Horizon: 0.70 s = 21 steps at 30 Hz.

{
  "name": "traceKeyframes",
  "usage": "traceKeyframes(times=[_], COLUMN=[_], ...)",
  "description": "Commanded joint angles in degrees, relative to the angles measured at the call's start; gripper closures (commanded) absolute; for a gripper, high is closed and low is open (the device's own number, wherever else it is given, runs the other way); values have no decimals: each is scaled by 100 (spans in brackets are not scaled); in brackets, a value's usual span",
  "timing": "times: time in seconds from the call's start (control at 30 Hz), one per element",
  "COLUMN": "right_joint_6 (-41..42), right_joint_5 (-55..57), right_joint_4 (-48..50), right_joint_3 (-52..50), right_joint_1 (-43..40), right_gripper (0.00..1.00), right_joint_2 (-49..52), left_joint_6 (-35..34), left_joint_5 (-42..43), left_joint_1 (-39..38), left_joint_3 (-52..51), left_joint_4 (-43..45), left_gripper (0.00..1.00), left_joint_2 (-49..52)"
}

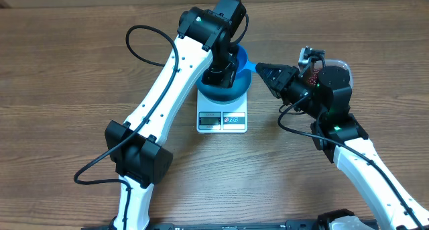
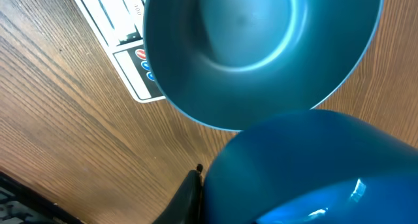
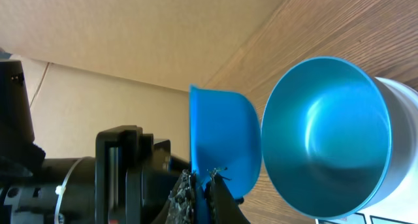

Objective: Scoop item into bowl and weigh 150g on scale

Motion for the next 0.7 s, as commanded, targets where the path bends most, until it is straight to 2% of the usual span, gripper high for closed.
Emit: traceKeyframes(times=[0.0,0.03,0.13,0.33,0.67], right_joint_6=[-42,-42,-42,-44,-105], right_joint_5=[66,66,66,68,334], right_joint_4=[-9,-9,-9,-9,-96], right_joint_3=[107,107,107,109,107], right_joint_1=[28,26,26,26,11], right_gripper=[96,96,96,96,96], right_joint_2=[-24,-24,-24,-24,-24], left_joint_6=[74,74,74,192,1187], left_joint_5=[-111,-111,-111,-105,-116], left_joint_1=[-31,-26,-15,63,271], left_joint_3=[162,162,162,162,164], left_joint_4=[4,7,50,72,365], left_gripper=[77,62,0,1,0], left_joint_2=[-238,-238,-238,-238,-450])
